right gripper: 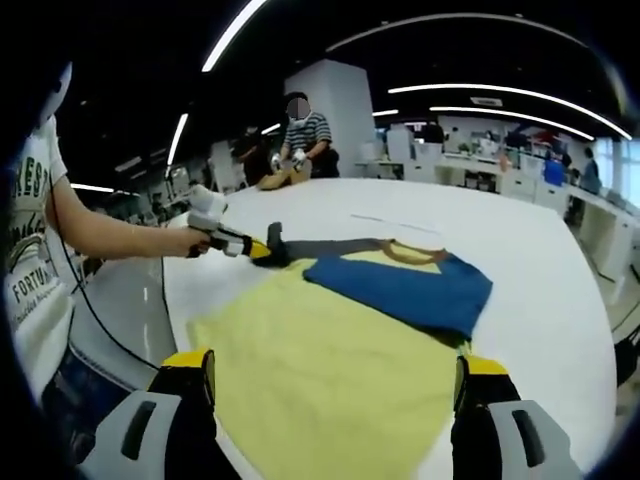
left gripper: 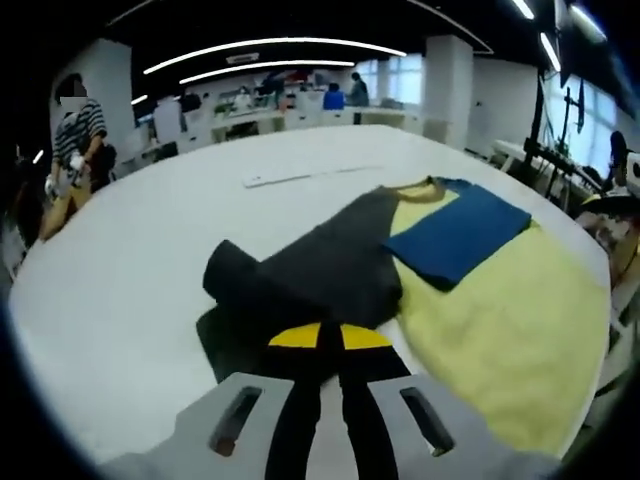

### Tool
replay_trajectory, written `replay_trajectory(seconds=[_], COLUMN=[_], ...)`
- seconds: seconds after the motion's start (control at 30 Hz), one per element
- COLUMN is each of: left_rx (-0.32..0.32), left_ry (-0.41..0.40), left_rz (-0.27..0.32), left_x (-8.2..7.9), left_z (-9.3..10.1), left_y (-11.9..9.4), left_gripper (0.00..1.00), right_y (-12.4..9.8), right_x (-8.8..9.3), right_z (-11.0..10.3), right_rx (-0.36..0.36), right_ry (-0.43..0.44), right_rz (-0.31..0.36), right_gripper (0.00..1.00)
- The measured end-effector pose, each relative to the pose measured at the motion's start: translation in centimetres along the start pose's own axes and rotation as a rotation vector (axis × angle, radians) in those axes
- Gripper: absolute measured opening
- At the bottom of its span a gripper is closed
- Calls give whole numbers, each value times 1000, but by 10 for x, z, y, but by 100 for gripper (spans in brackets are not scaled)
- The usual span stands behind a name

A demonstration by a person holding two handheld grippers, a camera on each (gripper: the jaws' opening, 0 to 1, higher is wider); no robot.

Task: Fold the garment on the visible template until the final outline fits inside the template.

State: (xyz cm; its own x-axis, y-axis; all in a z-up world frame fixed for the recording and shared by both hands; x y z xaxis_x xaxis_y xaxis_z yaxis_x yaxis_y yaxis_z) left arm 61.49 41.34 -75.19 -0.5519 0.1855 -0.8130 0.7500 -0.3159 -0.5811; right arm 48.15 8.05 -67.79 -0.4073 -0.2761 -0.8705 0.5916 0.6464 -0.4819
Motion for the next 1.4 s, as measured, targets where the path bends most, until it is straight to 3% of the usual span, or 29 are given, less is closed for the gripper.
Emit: replay_trajectory(seconds=[0.27, 0.4, 0.57, 0.77, 0.9, 0.97, 1.23, 1.4], left_rx=[33, 36, -17, -72, -127, -134, -204, -211], left_ry=[21, 33, 56, 55, 10, -49, -130, -204], left_rz=[-26, 5, 65, 76, 76, 79, 61, 41], left_x=[5, 0, -9, -9, -4, -1, 9, 18], left_z=[7, 9, 0, -18, -33, -37, -51, -54], left_y=[6, 2, -10, -21, -24, -26, -27, -26], left_gripper=[7, 14, 24, 31, 43, 42, 37, 33], right_y=[-4, -5, -5, -4, -3, -3, -4, -6], right_x=[-4, -6, -6, -5, -5, -5, -1, -1], right_z=[2, 3, 2, 0, -1, -2, -3, -3], right_rx=[9, 11, 10, 4, 2, 1, 5, 10], right_ry=[0, -4, -5, -8, -9, -8, -1, 1], right_rz=[20, 25, 28, 24, 22, 20, 14, 17], right_gripper=[99, 99, 99, 99, 99, 99, 99, 99])
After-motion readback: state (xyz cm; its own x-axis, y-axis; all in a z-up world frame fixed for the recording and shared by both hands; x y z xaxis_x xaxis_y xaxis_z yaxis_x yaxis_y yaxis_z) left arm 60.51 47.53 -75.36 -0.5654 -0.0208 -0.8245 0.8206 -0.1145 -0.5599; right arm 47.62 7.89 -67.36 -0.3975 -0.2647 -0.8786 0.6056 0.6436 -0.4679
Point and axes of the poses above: the point that each gripper's makers call its tool centre point, and the gripper's own axes: y roughly forward along the fingers, z roughly to its right, x roughly out of its underside, the point moved 2 cm from there along -y, roughly backward along the fingers, and after that the axes turned 3 degrees about -y, right-handed, at the moved point
